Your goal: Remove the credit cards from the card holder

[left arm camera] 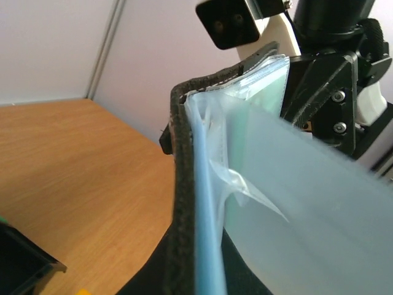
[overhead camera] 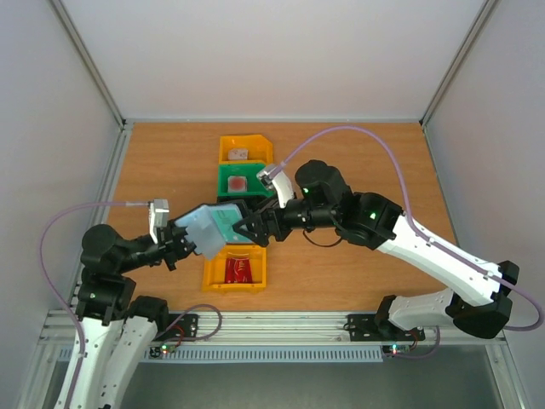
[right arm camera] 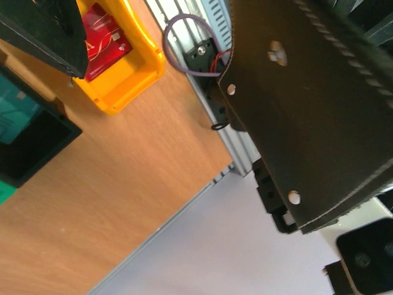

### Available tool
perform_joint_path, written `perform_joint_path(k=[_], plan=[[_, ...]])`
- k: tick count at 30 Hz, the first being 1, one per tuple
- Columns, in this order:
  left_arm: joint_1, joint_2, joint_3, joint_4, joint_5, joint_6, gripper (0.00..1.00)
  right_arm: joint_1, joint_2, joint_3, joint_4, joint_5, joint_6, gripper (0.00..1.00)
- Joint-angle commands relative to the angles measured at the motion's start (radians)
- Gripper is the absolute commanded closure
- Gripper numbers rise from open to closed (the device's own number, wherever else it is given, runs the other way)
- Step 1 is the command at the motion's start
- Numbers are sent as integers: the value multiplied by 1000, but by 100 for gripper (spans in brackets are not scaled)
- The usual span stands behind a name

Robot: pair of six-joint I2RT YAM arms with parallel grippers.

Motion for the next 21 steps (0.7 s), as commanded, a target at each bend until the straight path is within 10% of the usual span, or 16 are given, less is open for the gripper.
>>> perform_joint_path(k=[1, 5, 11, 14, 17, 21], plan=[[-7, -32, 41, -62, 68, -13, 100, 27, 33, 36, 1, -133, -63, 6], [-11, -37, 61, -39, 110, -30, 100, 30, 55, 65, -42, -186, -115, 28], [-14, -30, 68, -17, 141, -82, 100, 30, -11, -14, 91, -285, -99, 97], [-14, -28, 71, -67, 82, -91, 91, 30, -44, -55, 112, -251, -77, 99], [-14, -19, 95, -245, -116, -68, 43, 26, -91, -107, 99, -110, -47, 99], [-14, 13, 144, -453, -406, 3, 36, 3, -88, -85, -147, 227, 73, 99]])
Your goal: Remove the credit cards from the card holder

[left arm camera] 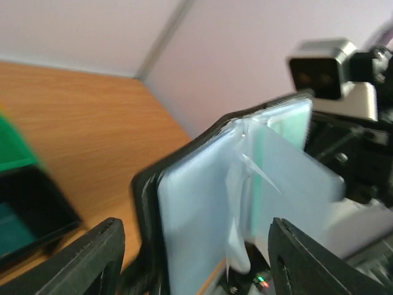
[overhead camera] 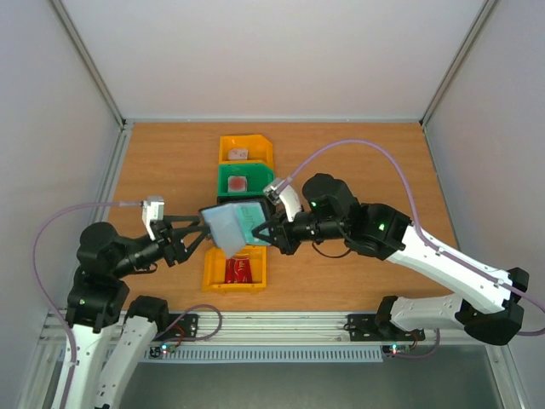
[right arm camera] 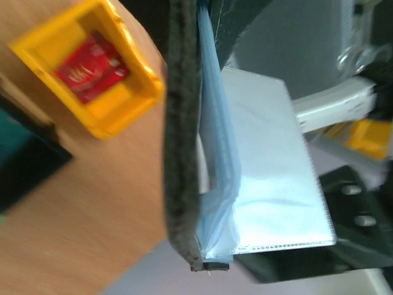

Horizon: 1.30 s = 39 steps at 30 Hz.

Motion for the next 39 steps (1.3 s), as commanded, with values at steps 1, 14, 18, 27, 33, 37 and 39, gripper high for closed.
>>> perform_joint_path(k=[1, 14, 18, 27, 33, 37, 39], plan=[[1, 34, 62, -238, -306, 88, 37, -22, 5, 59, -274, 441, 161, 99], [-9, -23, -2, 145, 95, -133, 71, 29, 216, 213, -195, 275, 104, 99], [-20, 7, -9, 164, 93, -161, 70, 31, 189, 150, -26, 141, 104, 99], [-54, 118, 23, 204, 51, -202, 62, 70, 175, 123, 136, 22, 46, 99], [-54, 110, 39, 179, 35, -158, 66, 69, 125, 87, 232, -47, 24, 99], [-54, -3, -2, 235, 30, -133, 61, 70, 113, 77, 257, -67, 12, 99], [-54, -35, -12, 232, 39, -132, 58, 69, 109, 61, 310, -104, 16, 99]])
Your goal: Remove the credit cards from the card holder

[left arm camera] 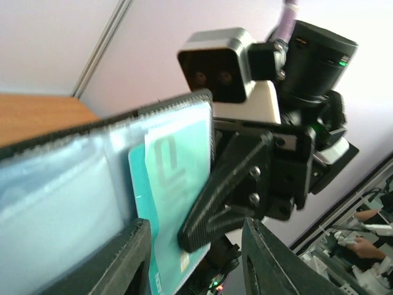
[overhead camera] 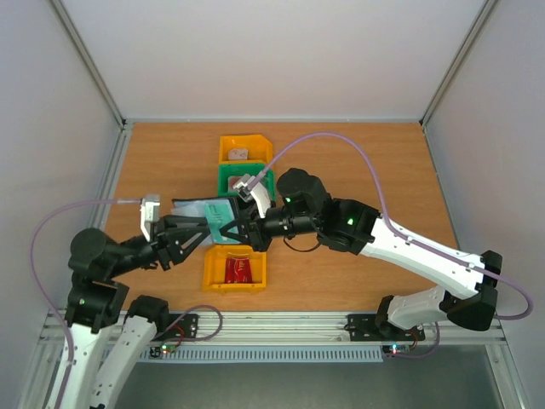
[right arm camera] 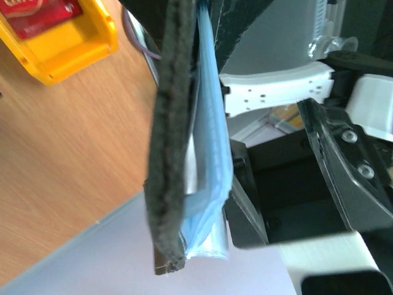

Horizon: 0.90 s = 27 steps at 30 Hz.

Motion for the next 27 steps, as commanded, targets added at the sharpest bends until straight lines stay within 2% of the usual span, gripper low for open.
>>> perform_joint_path(k=[1, 5, 10, 13, 18, 22, 27], plan=[[-3, -73, -20, 28, 1, 26, 59, 11, -44, -19, 193, -120, -29, 99], [-4, -81, 1, -2, -5, 46, 59, 12, -40, -23, 237, -170, -41, 99], [-3, -46, 23, -21, -13, 60, 59, 13, -22, -1, 213, -218, -52, 99], [-4, -45, 19, 87, 12, 30, 60, 12, -31, -17, 234, -243, -53, 99], [-3, -44, -13, 237, 61, -65, 77, 13, -17, -10, 229, -252, -51, 99], [-5, -40, -19, 316, 83, -94, 98, 12, -5, -9, 220, -243, -58, 99], [-6, -70, -15, 312, 116, -90, 100, 12, -25, -33, 216, -210, -56, 96]])
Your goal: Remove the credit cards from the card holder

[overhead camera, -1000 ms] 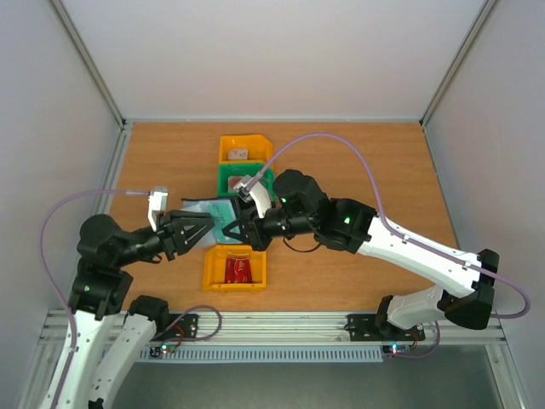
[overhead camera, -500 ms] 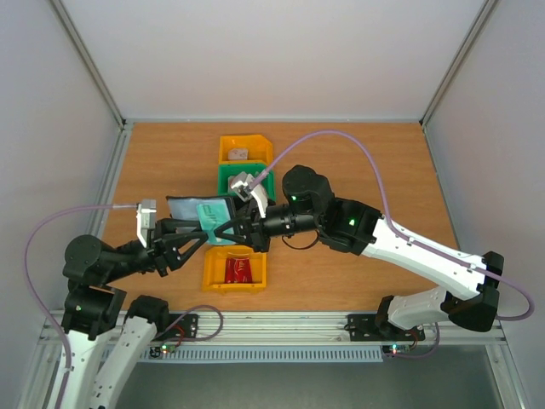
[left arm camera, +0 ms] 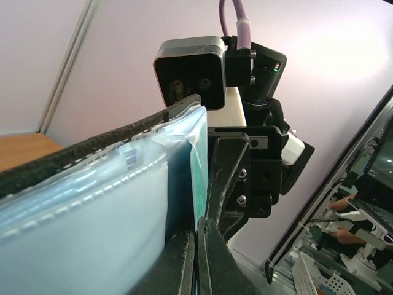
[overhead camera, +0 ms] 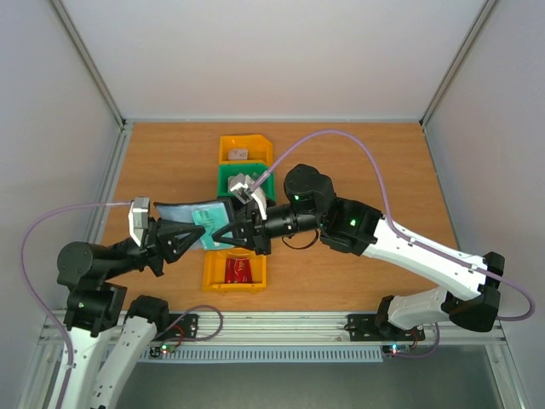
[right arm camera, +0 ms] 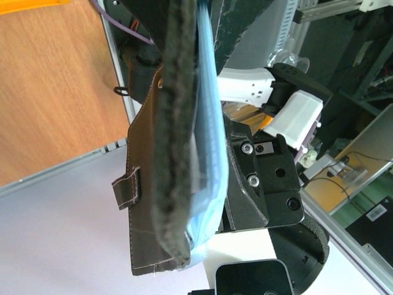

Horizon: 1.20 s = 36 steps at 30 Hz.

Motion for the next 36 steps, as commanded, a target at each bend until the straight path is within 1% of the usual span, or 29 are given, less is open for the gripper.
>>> perform_joint_path(k=[1, 2, 3, 4, 6, 7, 8, 11, 15, 16, 17, 18, 21, 22, 25, 26, 27, 28, 31, 32, 35, 36], plan=[[-3, -31, -4, 75, 49, 10, 100, 12, -15, -24, 22, 14, -13, 93], [-4, -47, -5, 43, 43, 26, 100, 11, -23, -33, 22, 21, -12, 90], [-4, -58, -5, 14, 38, 48, 100, 11, -34, -41, 25, 26, -14, 83], [-3, -68, -5, -10, 32, 57, 100, 11, -47, -52, 27, 32, -14, 69], [-3, -76, -3, -42, 24, 66, 100, 11, -72, -73, 34, 36, -16, 54], [-3, -76, -4, -48, 27, 66, 100, 11, -83, -79, 31, 32, -20, 49], [-3, -75, -5, -47, 30, 66, 100, 11, -90, -80, 24, 31, -22, 47], [-3, -69, -5, -38, 46, 70, 100, 11, -103, -71, -15, 40, -31, 46], [-3, -66, -8, -49, 49, 81, 100, 11, -109, -64, -26, 30, -36, 47], [-4, -68, -10, -49, 51, 81, 100, 10, -109, -61, -28, 29, -37, 49], [-3, -70, -12, -51, 51, 82, 100, 11, -108, -58, -30, 29, -39, 55], [-4, -71, -14, -54, 51, 82, 100, 11, -104, -54, -32, 30, -40, 64], [-3, -73, -16, -60, 55, 82, 100, 11, -85, -39, -40, 24, -41, 96], [-4, -73, -15, -61, 56, 84, 100, 11, -83, -38, -39, 20, -41, 98], [-3, -71, -15, -49, 102, 87, 100, 11, -93, -45, -34, 24, -50, 99], [-4, -69, -18, -43, 130, 87, 98, 11, -100, -51, -34, 25, -54, 99], [-4, -69, -16, -48, 152, 89, 91, 11, -106, -57, -34, 26, -57, 99], [-4, -73, -17, -60, 163, 90, 88, 11, -112, -61, -32, 21, -59, 99], [-4, -99, -20, -84, 170, 84, 85, 11, -122, -63, -35, 2, -66, 99], [-4, -105, -20, -90, 172, 85, 86, 11, -124, -62, -38, -2, -69, 99], [-3, -110, -18, -91, 188, 64, 96, 11, -126, -55, -59, 0, -72, 99], [-2, -110, -17, -92, 197, 54, 97, 11, -127, -54, -66, 1, -74, 99]])
